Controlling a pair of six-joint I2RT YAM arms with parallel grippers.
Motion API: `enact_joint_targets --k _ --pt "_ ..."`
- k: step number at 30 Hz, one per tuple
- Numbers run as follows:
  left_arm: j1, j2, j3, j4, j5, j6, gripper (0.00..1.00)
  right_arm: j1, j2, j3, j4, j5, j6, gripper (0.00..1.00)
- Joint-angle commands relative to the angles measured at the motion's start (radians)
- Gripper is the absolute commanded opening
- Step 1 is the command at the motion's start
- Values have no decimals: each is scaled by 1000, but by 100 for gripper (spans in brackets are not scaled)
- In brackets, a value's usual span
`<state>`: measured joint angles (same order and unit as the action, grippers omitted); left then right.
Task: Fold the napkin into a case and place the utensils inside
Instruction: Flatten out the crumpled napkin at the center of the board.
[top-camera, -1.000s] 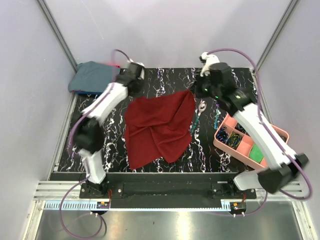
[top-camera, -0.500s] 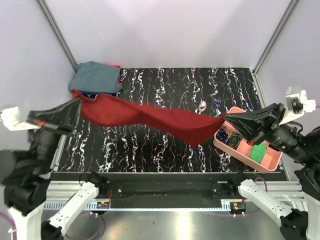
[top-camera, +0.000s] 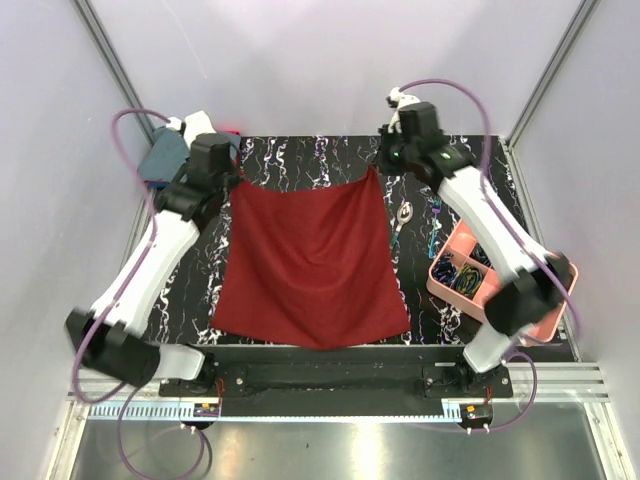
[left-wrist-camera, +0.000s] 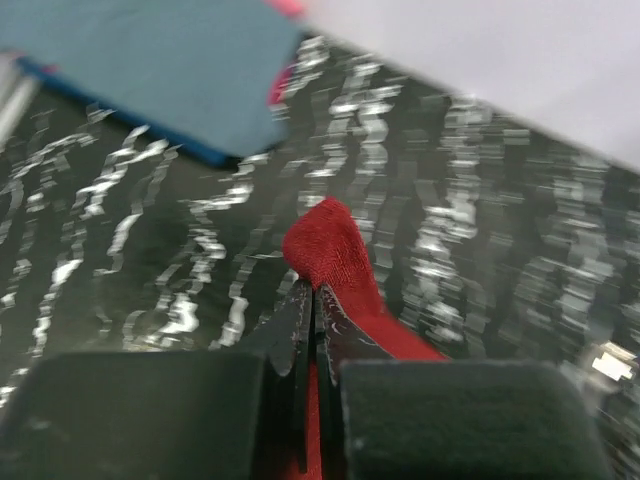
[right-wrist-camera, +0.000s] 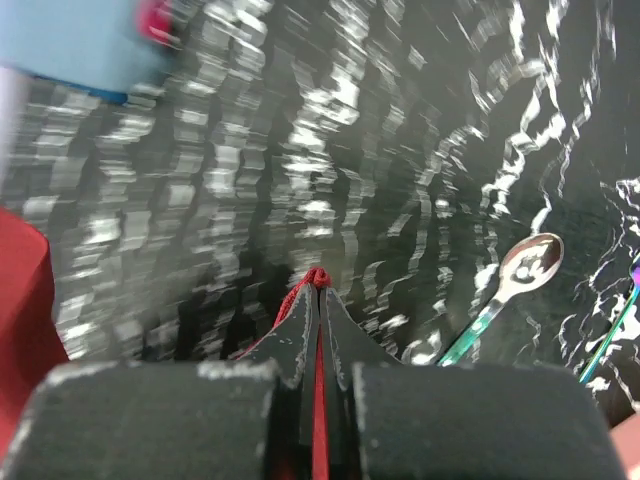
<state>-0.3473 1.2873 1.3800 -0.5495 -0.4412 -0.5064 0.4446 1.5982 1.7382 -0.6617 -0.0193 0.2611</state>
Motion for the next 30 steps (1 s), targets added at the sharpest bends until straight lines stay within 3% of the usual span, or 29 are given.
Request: enact_joint_targets --k 1,6,16,19,24,30 --pt "59 82 21 217 -92 49 0 -38 130 110 71 22 -55 0" --pt "70 3 -16 329 42 88 0 -37 128 185 56 -60 -129 0" --pt "70 -423 -113 319 303 85 0 -37 -379 -81 120 -401 -174 0" --pt "70 -558 -114 297 334 100 0 -37 -531 -135 184 -519 -151 0" --pt "70 -724 -55 237 352 137 0 -37 -650 -118 281 -782 -71 0" --pt "70 -793 -3 215 311 144 0 -37 -742 -135 315 -777 -37 0"
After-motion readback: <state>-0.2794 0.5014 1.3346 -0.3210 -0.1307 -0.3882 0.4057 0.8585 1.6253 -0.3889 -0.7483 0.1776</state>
